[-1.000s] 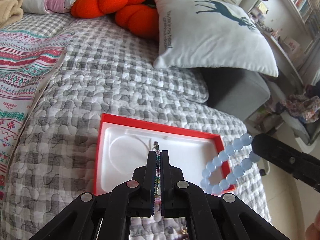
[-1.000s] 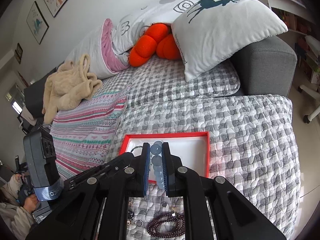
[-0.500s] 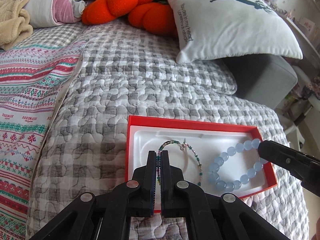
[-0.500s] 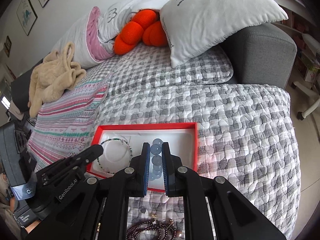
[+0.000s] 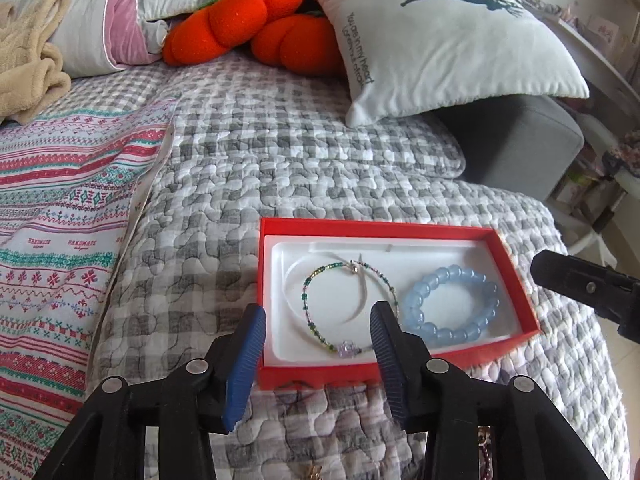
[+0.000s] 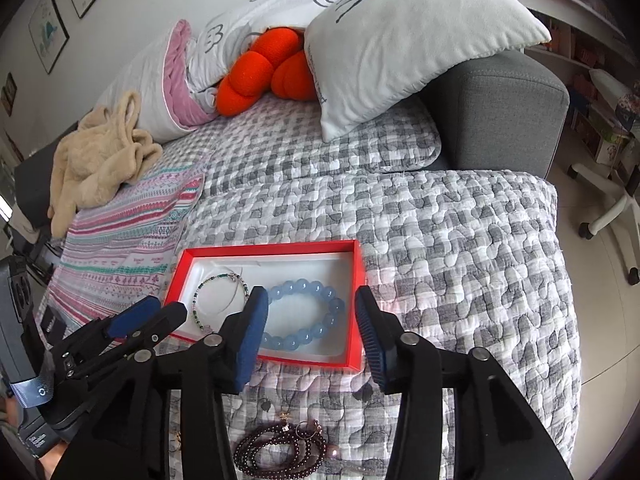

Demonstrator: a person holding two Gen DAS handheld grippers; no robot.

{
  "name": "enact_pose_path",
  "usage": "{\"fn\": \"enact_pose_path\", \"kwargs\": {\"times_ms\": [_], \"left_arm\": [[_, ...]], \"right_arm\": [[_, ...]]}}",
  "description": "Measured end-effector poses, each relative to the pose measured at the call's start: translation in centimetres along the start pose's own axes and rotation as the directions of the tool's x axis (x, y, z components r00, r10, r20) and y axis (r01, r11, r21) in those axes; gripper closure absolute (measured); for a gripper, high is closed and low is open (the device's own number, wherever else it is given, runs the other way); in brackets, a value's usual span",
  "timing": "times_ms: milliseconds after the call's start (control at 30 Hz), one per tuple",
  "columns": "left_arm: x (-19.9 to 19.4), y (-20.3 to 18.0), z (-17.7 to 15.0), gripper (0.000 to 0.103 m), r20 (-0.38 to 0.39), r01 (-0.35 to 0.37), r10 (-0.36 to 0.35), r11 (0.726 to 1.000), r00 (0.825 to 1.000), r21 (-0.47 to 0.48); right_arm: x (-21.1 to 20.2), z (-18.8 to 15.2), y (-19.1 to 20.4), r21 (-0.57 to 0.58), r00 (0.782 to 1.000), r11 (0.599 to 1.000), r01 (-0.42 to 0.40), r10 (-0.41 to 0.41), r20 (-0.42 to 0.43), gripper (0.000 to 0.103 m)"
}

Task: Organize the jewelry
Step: 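Lower both bracelets into the red Ace box and open both tools, then move the left tool to the gold ring charm and grasp it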

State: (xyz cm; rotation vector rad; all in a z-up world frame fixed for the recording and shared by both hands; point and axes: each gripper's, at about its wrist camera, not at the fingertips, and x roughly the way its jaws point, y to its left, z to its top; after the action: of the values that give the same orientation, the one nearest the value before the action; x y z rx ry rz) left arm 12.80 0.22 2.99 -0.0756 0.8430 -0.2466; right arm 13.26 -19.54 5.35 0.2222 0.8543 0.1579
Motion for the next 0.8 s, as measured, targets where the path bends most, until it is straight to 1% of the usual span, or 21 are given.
{"fn": "enact_pose_path", "kwargs": {"times_ms": [33, 100, 133, 200, 267, 300, 333, 367, 467, 567, 700, 800], "left_arm": [[-0.4, 0.1, -0.2, 0.049, -0.005, -0.005, 0.005, 1.000, 1.000, 0.007], [-1.1, 0.2, -0.8, 0.036, -0.018, -0.018, 0.019, 1.000, 1.000, 0.015], [-1.5, 0.4, -1.1, 0.033, -0.021, -0.026, 0.026, 1.000, 0.999, 0.014], [-2.2, 0.8, -1.9, 0.023, -0.034, -0.035, 0.035, 0.999, 0.999, 0.003], [-2.7, 1.0, -2.8, 0.018, -0.051, -0.040, 0.040, 0.999, 0.998, -0.006], [-2.9, 1.1, -3.3, 0.016, -0.056, -0.046, 0.046, 0.999, 0.997, -0.008], [-3.1, 1.1, -3.9, 0.016, -0.054, -0.055, 0.055, 0.998, 0.997, -0.009], [-3.3, 1.2, -4.3, 0.014, -0.051, -0.064, 0.063, 0.998, 0.997, -0.007], [-3.6, 0.9, -5.8, 0.012, -0.049, -0.088, 0.089, 0.996, 0.995, 0.019], [-3.6, 0.8, -7.1, 0.012, -0.073, -0.113, 0.116, 0.993, 0.991, 0.044], [-3.6, 0.8, -8.4, 0.012, -0.099, -0.108, 0.115, 0.992, 0.988, 0.068], [-3.7, 0.9, -9.3, 0.012, -0.096, -0.110, 0.118, 0.990, 0.988, 0.084]], "right_arm": [[-0.4, -0.2, -0.1, 0.000, 1.000, 1.000, 0.002, -0.002, 0.004, 0.051], [-1.1, -0.7, -0.2, -0.001, 1.000, 1.000, 0.006, -0.006, 0.003, 0.051], [-1.4, -1.0, -0.2, -0.005, 1.000, 1.000, 0.010, -0.010, 0.000, 0.051], [-1.9, -1.6, -0.2, -0.011, 1.000, 1.000, 0.024, -0.024, -0.004, 0.048], [-2.2, -2.4, -0.3, -0.014, 0.999, 0.999, 0.034, -0.034, -0.010, 0.038], [-2.4, -2.8, -0.3, -0.014, 0.999, 0.999, 0.041, -0.042, -0.015, 0.035], [-2.5, -3.3, -0.3, -0.019, 0.998, 0.999, 0.050, -0.050, -0.023, 0.032], [-2.6, -3.8, -0.3, -0.028, 0.998, 0.998, 0.057, -0.058, -0.032, 0.032], [-2.4, -5.4, -0.3, -0.053, 0.994, 0.995, 0.079, -0.083, -0.072, 0.031], [-2.3, -6.9, -0.4, -0.081, 0.989, 0.993, 0.086, -0.095, -0.113, 0.031], [-2.4, -8.7, -0.2, -0.110, 0.985, 0.990, 0.090, -0.104, -0.137, 0.031], [-2.2, -9.8, -0.1, -0.127, 0.981, 0.987, 0.103, -0.121, -0.148, 0.031]]}}
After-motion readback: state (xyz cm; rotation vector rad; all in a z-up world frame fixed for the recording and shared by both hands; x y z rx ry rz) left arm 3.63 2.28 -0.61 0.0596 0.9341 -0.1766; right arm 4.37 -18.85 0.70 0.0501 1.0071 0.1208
